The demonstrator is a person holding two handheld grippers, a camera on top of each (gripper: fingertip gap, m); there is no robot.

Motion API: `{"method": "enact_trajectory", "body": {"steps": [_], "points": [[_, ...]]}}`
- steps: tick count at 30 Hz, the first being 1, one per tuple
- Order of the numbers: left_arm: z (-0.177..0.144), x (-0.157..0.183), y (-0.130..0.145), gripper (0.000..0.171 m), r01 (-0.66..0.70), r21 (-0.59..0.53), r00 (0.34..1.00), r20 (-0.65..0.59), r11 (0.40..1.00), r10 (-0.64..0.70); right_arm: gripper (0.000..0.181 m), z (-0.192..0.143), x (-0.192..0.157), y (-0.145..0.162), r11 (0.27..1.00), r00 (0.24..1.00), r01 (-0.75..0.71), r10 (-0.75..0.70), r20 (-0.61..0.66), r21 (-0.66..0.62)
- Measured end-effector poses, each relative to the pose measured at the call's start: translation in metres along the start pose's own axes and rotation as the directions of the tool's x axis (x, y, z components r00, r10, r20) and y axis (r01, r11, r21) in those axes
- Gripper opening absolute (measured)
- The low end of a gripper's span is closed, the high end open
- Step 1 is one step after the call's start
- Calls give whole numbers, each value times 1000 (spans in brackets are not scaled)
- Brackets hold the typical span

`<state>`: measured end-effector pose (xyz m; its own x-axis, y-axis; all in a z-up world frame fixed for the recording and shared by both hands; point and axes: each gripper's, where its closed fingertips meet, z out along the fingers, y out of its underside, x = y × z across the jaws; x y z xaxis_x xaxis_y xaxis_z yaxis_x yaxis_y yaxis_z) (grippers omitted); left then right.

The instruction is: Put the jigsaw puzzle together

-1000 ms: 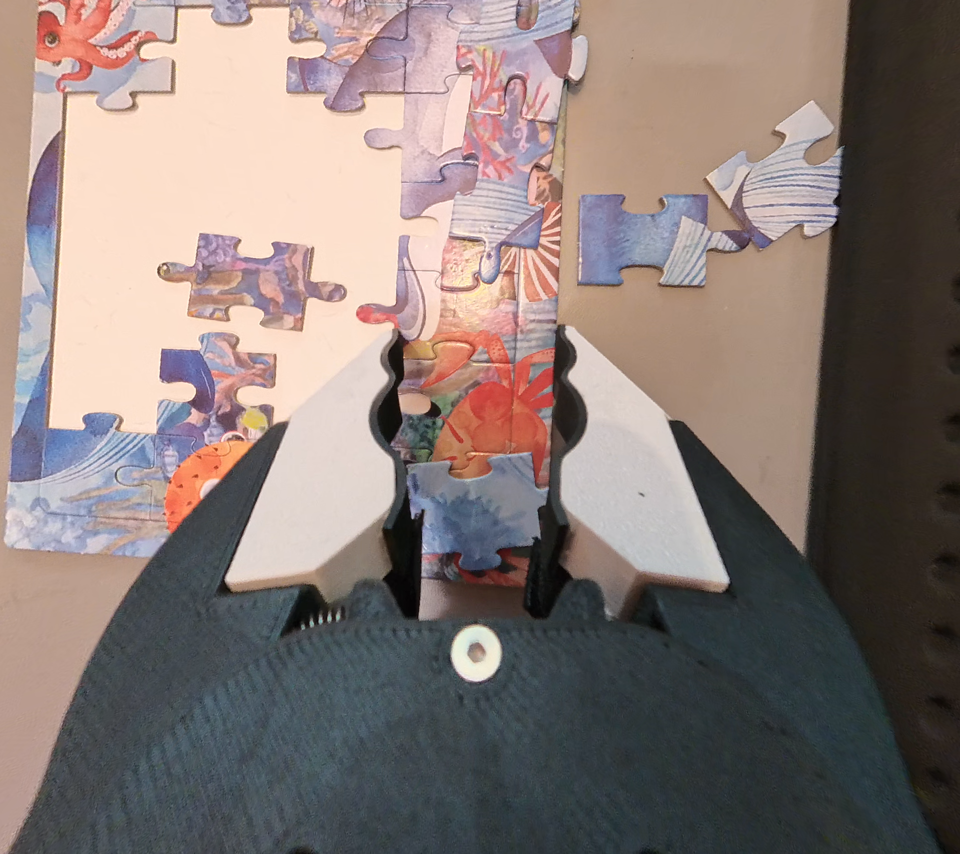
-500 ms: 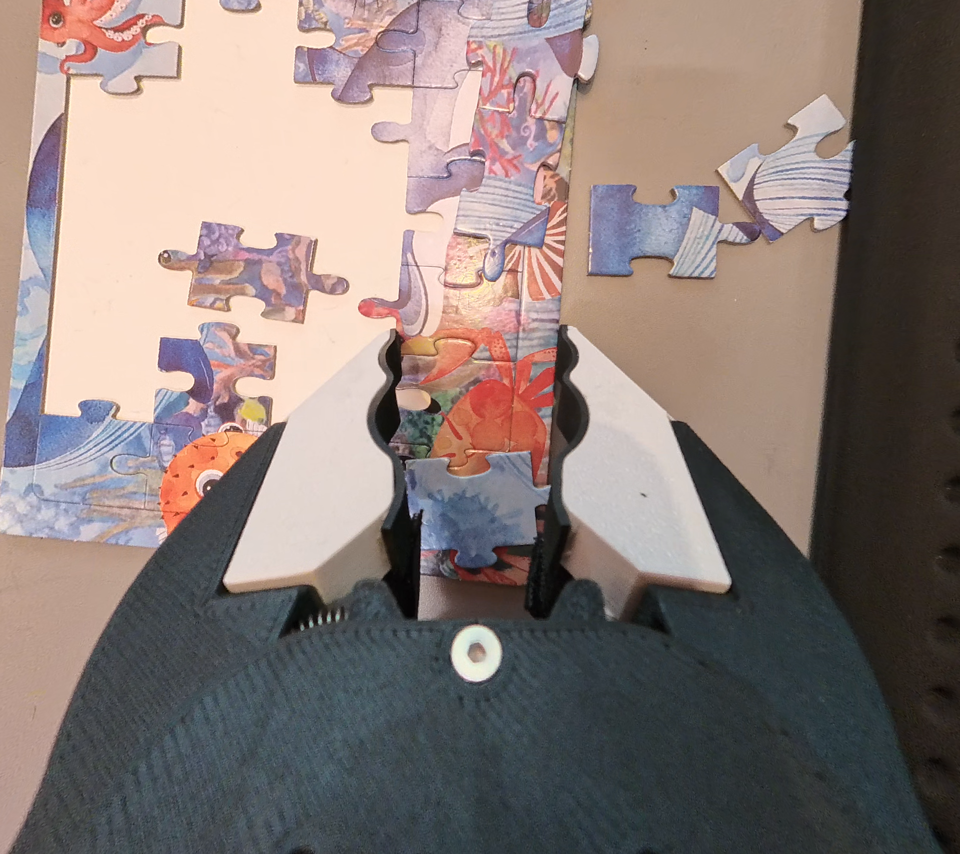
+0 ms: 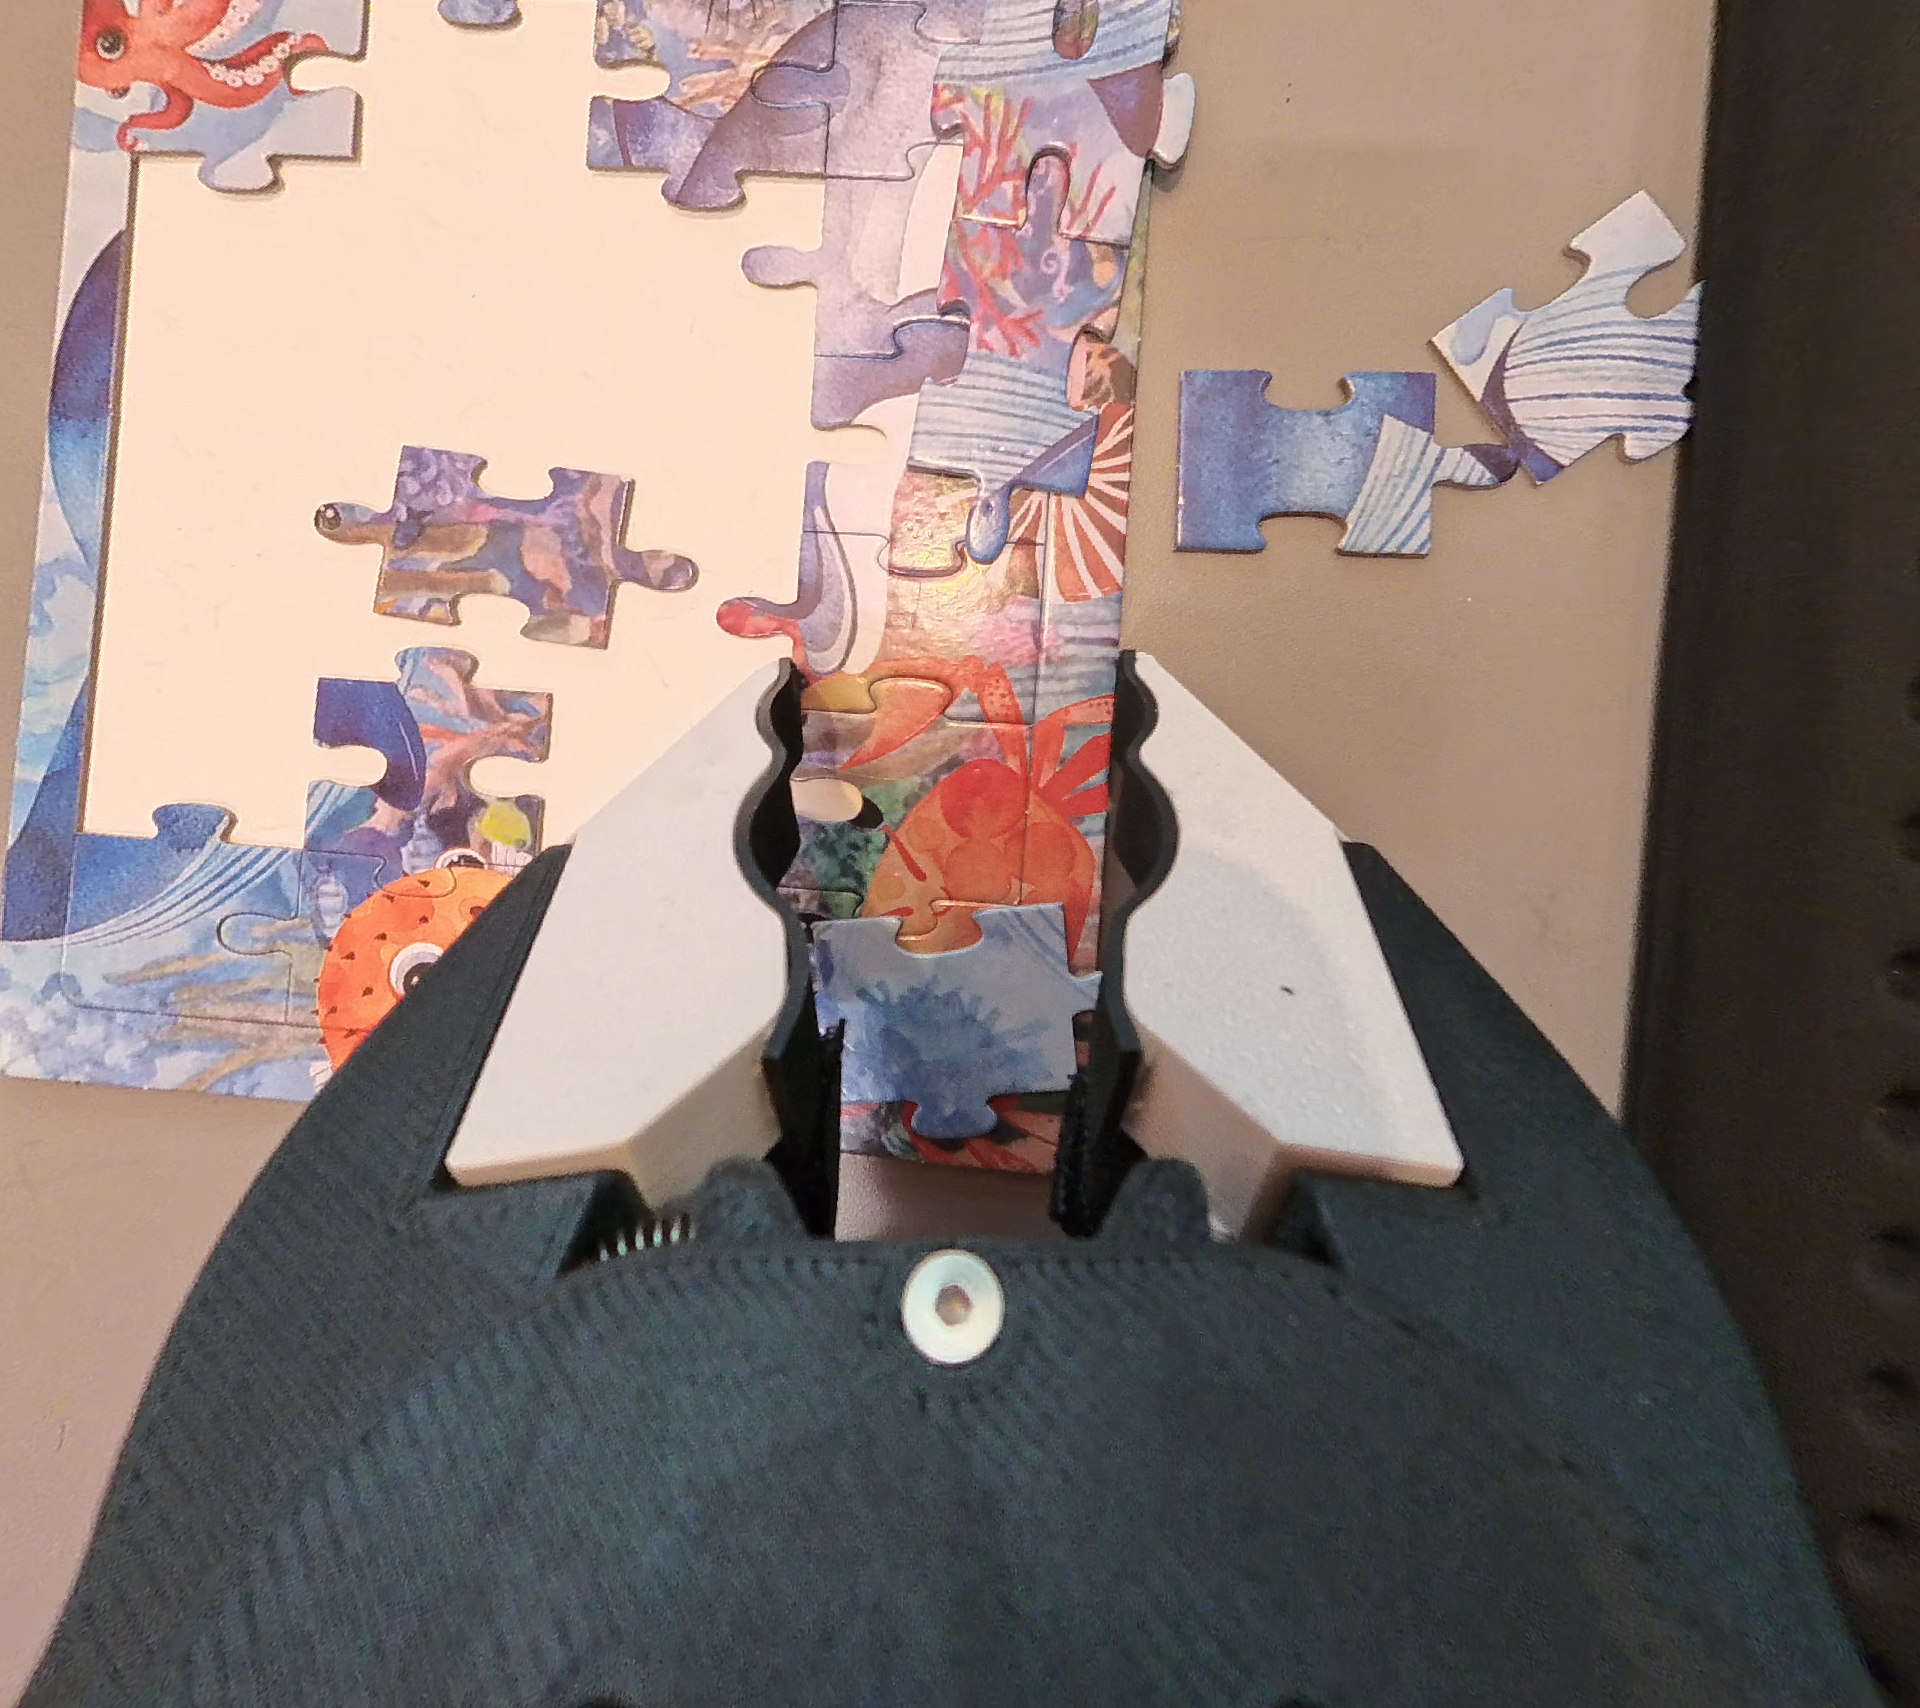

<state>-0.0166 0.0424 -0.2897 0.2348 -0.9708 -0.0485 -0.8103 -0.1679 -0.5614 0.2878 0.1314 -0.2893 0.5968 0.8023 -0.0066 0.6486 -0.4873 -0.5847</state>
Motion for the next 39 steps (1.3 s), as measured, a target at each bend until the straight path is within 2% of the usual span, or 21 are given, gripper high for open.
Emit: {"method": "enact_trajectory", "body": {"steps": [8, 14, 15, 17, 21, 24, 26, 29, 33, 39], "points": [[0, 0, 0, 59, 4, -1, 1000, -4, 1000, -4, 30, 4, -1, -5, 998, 999, 51, -51, 8, 32], [0, 0, 0, 59, 4, -1, 1000, -5, 1000, -4, 21, 3, 0, -5, 998, 998, 56, -57, 21, 34], [0, 0, 0, 59, 3, -1, 1000, -4, 1000, -4, 7, 3, -3, -5, 997, 997, 63, -64, 37, 35], [0, 0, 0, 59, 1, -1, 1000, -4, 1000, -1, 0, 3, -4, -5, 997, 997, 71, -72, 30, 43], [0, 0, 0, 59, 0, -4, 1000, -5, 1000, 0, 8, 2, -7, -4, 997, 997, 56, -59, 50, 48], [0, 0, 1, 59, 0, -5, 1000, -6, 1000, 0, 37, 2, 0, -9, 997, 999, 49, -50, 10, 55], [0, 0, 1, 59, 0, -5, 1000, -7, 1000, 0, 45, 4, 4, -9, 998, 998, 56, -55, -5, 36], [0, 0, 1, 59, 2, -5, 1000, -7, 1000, -2, 42, 8, 4, -10, 998, 998, 50, -51, 28, 32], [0, 0, 1, 59, 2, -5, 1000, -7, 1000, -2, 26, 9, 3, -10, 998, 997, 40, -42, 60, 41], [0, 0, 1, 59, 4, -5, 1000, -10, 1000, -4, 26, 8, 0, -9, 998, 998, 36, -39, 56, 57]]}}
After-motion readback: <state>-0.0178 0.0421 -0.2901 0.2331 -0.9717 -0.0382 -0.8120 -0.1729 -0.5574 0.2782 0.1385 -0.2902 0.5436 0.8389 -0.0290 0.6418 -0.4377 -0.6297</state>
